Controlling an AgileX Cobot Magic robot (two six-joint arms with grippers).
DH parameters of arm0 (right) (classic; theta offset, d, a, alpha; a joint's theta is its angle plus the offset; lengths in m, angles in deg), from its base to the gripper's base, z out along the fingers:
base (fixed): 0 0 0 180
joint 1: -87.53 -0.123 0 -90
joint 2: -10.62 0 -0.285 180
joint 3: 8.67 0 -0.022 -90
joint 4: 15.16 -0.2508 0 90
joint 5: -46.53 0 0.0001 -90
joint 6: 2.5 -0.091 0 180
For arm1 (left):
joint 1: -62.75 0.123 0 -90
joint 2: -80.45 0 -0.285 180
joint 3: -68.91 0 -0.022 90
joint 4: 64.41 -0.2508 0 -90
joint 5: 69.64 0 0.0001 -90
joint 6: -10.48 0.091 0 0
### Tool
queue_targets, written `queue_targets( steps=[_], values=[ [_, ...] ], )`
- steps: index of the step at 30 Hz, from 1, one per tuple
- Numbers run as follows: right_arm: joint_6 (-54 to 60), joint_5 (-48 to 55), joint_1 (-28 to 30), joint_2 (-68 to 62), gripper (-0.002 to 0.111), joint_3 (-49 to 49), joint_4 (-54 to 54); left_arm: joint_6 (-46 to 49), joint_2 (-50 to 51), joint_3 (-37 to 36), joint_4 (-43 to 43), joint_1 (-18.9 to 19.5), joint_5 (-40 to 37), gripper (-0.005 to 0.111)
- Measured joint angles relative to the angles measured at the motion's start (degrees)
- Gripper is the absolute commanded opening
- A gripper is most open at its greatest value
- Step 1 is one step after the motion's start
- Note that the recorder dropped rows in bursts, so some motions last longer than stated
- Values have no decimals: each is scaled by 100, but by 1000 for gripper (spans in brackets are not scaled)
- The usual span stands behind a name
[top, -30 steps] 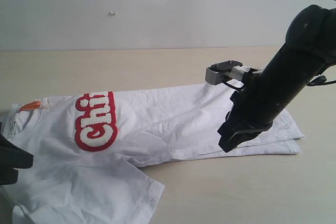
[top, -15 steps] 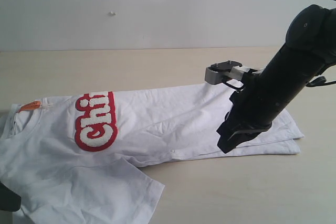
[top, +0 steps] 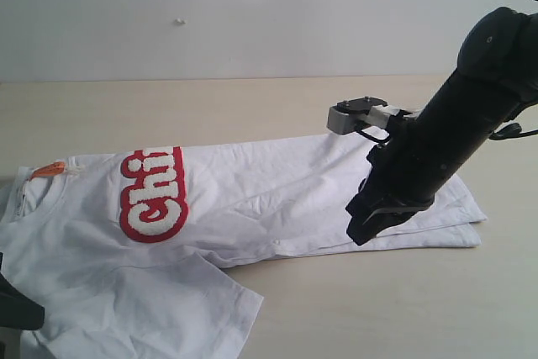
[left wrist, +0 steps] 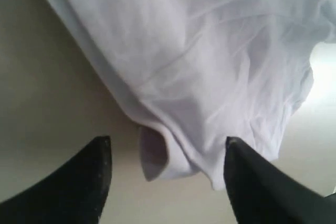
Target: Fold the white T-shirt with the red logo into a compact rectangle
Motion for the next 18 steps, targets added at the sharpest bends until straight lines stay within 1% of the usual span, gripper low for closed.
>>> queue_targets(
  steps=[5, 7, 15, 18],
  values=[
    [11, 0, 0, 0, 0, 0, 0, 131, 247, 0, 164, -48, 0, 61],
    [24, 0, 0, 0, 0, 0, 0, 214, 322, 0, 282, -190, 0, 61],
    [24, 0, 0, 0, 0, 0, 0, 432, 679, 0, 772, -1056, 275, 60],
    [24, 0, 0, 0, 0, 0, 0, 510, 751, 0, 898, -1274, 263, 53]
  ],
)
